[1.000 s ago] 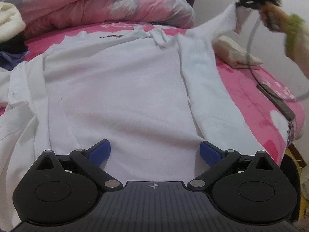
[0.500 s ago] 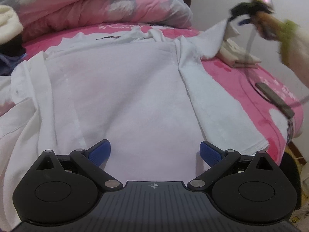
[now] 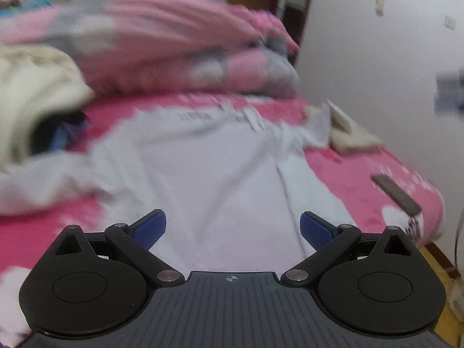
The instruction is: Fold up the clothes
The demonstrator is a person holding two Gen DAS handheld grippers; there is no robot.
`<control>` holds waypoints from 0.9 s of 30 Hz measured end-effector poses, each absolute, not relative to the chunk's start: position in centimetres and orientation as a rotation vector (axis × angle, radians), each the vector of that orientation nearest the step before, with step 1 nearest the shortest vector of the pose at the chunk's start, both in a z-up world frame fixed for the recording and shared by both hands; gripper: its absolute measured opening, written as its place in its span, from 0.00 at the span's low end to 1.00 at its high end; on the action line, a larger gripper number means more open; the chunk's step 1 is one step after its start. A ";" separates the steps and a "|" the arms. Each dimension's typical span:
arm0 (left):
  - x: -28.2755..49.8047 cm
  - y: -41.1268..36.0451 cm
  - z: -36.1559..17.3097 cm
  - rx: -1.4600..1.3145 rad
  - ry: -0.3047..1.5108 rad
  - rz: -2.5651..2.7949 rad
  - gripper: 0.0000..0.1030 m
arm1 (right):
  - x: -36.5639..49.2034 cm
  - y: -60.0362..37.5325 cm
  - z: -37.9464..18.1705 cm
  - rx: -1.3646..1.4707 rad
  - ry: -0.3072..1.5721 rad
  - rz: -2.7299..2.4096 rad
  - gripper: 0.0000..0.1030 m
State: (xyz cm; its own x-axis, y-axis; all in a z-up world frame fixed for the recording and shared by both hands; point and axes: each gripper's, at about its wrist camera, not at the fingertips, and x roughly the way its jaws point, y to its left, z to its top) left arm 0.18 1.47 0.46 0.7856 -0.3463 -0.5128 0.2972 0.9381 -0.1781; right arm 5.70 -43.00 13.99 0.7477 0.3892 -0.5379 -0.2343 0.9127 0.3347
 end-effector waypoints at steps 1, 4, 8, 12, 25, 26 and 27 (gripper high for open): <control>-0.2 2.7 1.6 -0.083 0.554 -0.318 0.97 | 5.2 -42.2 12.0 0.280 0.690 0.376 0.66; -1.4 6.2 4.7 -0.050 0.505 -0.215 0.97 | 4.8 -40.2 4.6 0.359 0.824 0.423 0.65; -2.7 8.7 5.7 0.030 0.519 -0.081 0.97 | 6.5 -38.9 -4.3 0.515 0.926 0.373 0.58; -3.5 8.3 0.6 -0.049 0.684 -0.093 0.97 | 7.0 -37.5 -7.7 0.491 0.885 0.295 0.58; -4.1 5.8 -4.4 -0.051 0.685 -0.141 0.96 | 6.0 -40.8 -4.4 0.403 0.652 0.168 0.01; -4.3 6.0 -4.6 -0.053 0.688 -0.140 0.96 | 5.9 -41.7 -4.0 0.416 0.631 0.143 0.01; -4.4 6.1 -4.8 -0.055 0.690 -0.138 0.96 | 5.9 -42.5 -3.7 0.426 0.619 0.119 0.01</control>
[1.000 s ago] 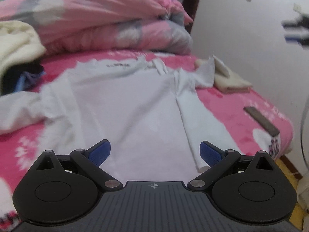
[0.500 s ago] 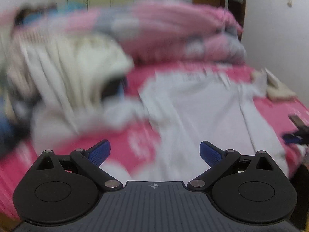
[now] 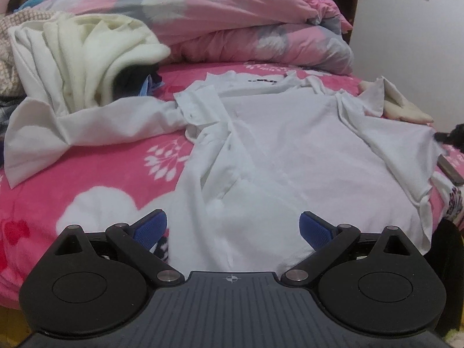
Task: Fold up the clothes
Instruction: 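Pinch the shirt hem with the left gripper and smooth it flat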
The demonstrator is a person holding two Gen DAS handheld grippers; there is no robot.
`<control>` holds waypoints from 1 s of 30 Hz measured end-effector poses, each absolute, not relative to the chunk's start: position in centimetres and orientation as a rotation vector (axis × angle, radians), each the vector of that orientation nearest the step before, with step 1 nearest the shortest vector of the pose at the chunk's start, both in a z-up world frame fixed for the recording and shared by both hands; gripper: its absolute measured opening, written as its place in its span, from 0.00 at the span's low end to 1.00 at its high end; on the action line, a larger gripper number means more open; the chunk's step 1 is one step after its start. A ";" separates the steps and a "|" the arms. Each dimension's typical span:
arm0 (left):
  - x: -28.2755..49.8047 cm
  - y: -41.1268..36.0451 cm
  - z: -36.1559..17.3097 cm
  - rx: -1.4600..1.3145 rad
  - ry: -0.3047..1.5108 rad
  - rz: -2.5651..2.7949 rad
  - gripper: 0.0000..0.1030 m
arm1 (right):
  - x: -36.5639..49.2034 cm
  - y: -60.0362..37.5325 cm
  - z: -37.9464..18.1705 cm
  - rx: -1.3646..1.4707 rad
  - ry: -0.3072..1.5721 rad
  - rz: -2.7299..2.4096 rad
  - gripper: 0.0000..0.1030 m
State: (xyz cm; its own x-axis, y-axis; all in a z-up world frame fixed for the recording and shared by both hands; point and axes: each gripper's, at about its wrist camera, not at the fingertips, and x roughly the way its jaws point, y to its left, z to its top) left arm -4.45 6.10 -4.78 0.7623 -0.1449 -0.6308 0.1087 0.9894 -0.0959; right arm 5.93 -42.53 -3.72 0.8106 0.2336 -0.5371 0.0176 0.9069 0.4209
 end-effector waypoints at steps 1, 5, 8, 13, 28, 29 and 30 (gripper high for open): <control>-4.5 6.2 -5.0 -0.056 0.693 -0.134 0.96 | 6.1 -43.2 -3.6 0.422 0.613 0.087 0.01; -4.9 7.3 -5.8 -0.085 0.698 -0.115 0.96 | 7.2 -44.6 -3.7 0.334 0.611 -0.052 0.02; -5.1 8.4 -6.2 -0.129 0.704 -0.097 0.95 | 7.7 -43.1 -3.5 0.186 0.640 -0.119 0.07; -5.3 10.2 -6.8 -0.224 0.706 -0.092 0.89 | 4.3 -37.0 -1.5 0.013 0.505 -0.064 0.49; -6.3 14.9 -7.2 -0.410 0.666 -0.025 0.01 | -1.2 -16.8 -6.2 -0.048 0.667 0.710 0.51; -6.8 15.8 -6.3 -0.432 0.634 -0.010 0.00 | -1.0 -16.4 -6.5 -0.039 0.683 0.719 0.51; -7.2 16.5 -5.4 -0.445 0.603 0.002 0.00 | -1.0 -16.2 -6.6 -0.036 0.689 0.719 0.51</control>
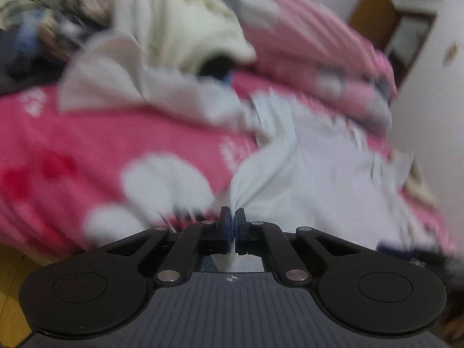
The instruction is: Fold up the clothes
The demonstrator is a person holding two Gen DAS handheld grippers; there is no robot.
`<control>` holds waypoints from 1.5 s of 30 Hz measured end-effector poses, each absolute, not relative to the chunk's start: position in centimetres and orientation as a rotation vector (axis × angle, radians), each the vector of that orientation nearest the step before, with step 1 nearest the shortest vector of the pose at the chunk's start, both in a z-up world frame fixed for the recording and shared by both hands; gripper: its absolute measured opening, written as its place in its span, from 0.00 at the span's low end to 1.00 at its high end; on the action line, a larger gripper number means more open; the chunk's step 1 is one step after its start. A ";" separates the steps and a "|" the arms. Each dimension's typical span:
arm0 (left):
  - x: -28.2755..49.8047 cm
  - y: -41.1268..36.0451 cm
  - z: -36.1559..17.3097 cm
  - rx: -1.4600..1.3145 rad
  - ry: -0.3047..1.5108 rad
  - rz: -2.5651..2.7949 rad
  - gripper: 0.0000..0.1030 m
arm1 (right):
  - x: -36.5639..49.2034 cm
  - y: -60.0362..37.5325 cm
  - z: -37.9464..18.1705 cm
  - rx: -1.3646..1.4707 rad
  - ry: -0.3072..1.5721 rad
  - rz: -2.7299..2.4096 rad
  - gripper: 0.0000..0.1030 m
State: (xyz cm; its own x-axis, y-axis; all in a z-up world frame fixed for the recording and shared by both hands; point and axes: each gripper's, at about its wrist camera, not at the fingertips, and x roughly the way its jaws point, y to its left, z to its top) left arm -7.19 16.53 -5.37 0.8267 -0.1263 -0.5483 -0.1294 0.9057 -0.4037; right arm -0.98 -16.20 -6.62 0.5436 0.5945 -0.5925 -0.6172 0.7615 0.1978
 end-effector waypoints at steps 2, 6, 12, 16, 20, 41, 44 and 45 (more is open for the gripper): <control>-7.6 17.4 -3.2 -0.460 0.534 -0.011 0.00 | -0.8 -16.1 -6.8 -0.024 0.700 0.718 0.51; -7.2 15.0 0.6 -0.422 0.438 -0.189 0.00 | -0.6 -18.4 -6.6 0.078 0.709 0.668 0.51; -4.1 4.0 1.0 -0.242 0.502 -0.581 0.01 | -0.2 -25.4 -5.8 0.258 0.681 0.500 0.51; -1.9 -2.3 -4.6 -0.139 0.742 -0.704 0.07 | -0.5 -30.4 -6.1 0.336 0.662 0.372 0.51; -2.9 -3.9 -7.8 -0.031 0.881 -0.693 0.30 | -0.5 -33.3 -7.2 0.395 0.689 0.323 0.52; -7.4 4.3 -9.4 -0.034 0.883 -0.405 0.54 | -1.5 -17.3 -8.8 -0.237 0.667 0.670 0.23; -7.7 3.8 -9.9 0.036 0.873 -0.404 0.54 | -1.1 -19.2 -7.5 -0.099 0.665 0.659 0.10; -7.7 3.5 -10.0 0.052 0.871 -0.404 0.54 | -0.6 -20.3 -7.2 -0.011 0.672 0.656 0.10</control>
State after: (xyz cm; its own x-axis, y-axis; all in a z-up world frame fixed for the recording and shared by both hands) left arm -7.69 3.54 -10.00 0.5740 -0.3234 -0.7523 0.3652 0.9234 -0.1183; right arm -0.57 -20.27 -7.24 0.5908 0.5601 -0.5807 -0.5669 0.8003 0.1952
